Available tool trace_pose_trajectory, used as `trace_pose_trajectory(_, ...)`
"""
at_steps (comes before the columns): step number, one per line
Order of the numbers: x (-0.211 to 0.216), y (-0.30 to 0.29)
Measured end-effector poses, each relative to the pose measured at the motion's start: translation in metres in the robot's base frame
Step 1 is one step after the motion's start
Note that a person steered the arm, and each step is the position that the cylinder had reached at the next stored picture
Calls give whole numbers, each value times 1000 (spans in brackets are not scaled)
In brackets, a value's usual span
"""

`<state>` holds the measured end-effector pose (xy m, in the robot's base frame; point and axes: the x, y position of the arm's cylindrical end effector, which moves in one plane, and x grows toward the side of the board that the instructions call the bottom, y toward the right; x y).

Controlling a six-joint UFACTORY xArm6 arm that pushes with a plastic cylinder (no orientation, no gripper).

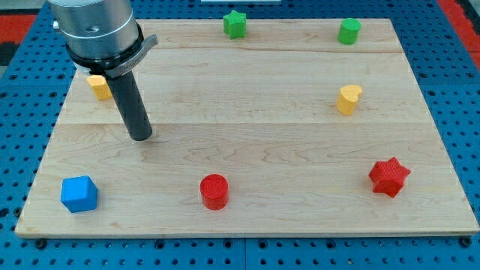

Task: Push the green star diagonally to the bottom right of the blue triangle

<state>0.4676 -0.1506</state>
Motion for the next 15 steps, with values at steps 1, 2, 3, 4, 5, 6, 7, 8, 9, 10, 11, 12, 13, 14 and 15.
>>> trace_pose_trajectory(1,0,-1)
trace_pose_trajectory(2,-44,13)
trace_pose_trajectory(3,-99,89)
trace_pose_trajectory(4,-186,173)
trace_pose_trajectory(5,-220,205)
trace_pose_trajectory(6,-258,168)
trace_pose_trajectory(7,-269,146)
trace_pose_trajectory(8,-275,153)
trace_pose_trajectory(9,-276,116)
trace_pose_trajectory(10,-231,68)
trace_pose_trajectory(11,-188,71)
trace_pose_trajectory(12,-203,72)
trace_pose_trajectory(13,-209,15)
trace_pose_trajectory(14,-246,4)
trace_pose_trajectory(15,-261,-43)
